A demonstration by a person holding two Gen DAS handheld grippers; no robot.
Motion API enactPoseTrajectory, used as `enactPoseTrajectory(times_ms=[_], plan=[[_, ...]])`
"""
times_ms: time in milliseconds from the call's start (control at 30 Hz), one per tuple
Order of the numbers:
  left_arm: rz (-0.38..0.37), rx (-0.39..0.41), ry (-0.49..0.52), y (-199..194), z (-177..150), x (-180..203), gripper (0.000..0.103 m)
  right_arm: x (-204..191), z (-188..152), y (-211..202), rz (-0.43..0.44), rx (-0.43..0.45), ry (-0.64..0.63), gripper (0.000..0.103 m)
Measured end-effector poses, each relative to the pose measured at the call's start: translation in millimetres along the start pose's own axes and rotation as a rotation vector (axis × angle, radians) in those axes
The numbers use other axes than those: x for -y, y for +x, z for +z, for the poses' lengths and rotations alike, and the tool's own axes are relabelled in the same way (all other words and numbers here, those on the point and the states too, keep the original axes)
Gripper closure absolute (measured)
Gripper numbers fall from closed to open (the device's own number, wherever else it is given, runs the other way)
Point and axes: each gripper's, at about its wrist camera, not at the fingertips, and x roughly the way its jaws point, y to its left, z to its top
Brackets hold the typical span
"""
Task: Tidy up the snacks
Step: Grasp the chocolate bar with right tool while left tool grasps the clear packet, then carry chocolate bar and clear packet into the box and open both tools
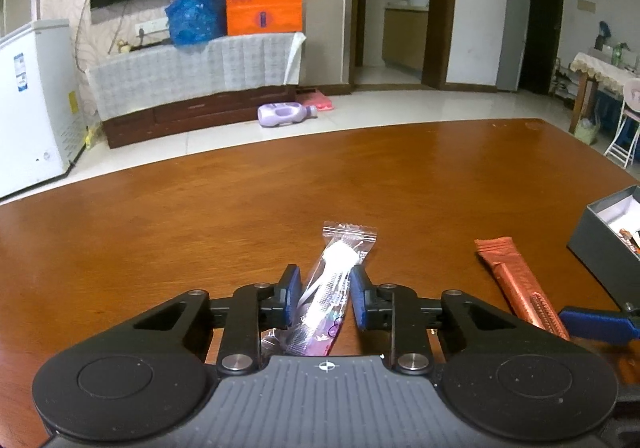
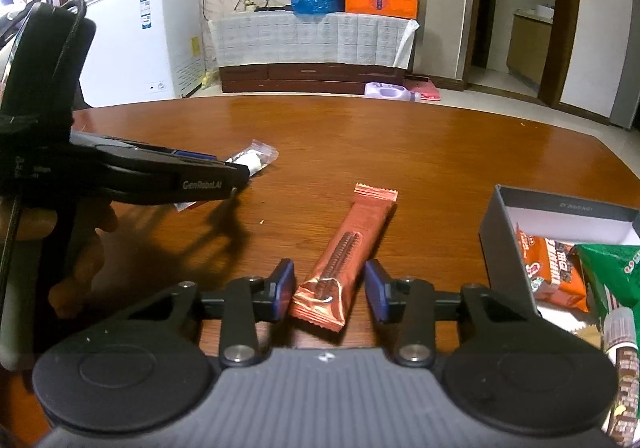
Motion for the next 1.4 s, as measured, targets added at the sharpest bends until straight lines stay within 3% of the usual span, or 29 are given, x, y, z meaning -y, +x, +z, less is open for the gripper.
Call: enactPoseTrajectory(times_ms=[133,400,467,567,800,1200,1400], plan=[[-0.029,0.000,0.011,-1,-2,5,0.075,0,0,2,-0.058,0.010,0.028,0.062],[-0.084,-0.001,0.044,-3,-7,19,0.075,-3,0,10,-0.051,0.041,0.017,0.062],[-0.080,-0.001,0.048,-4,-9,21,0.076,-3,1,12,-0.051,0.040,0.018,0.063],[-0.061,-0.001,0.058,-6,-11,26,0.079,-2,1,10,-0.053,0.030,0.018,0.078],[-0.009,-0.028,0.064,-17,-7,31,0.090,8,-1,-3,-0.037,0.043,0.058,0.081],[0.061,0.007,0.035,-92,-3,40,0.090,11,-15,-58,-0.075,0.131,0.139,0.081],[0.071,0.022,0.069,-133,-15,56,0.090,-6,-35,-106,-0.076,0.202,0.085,0.081]])
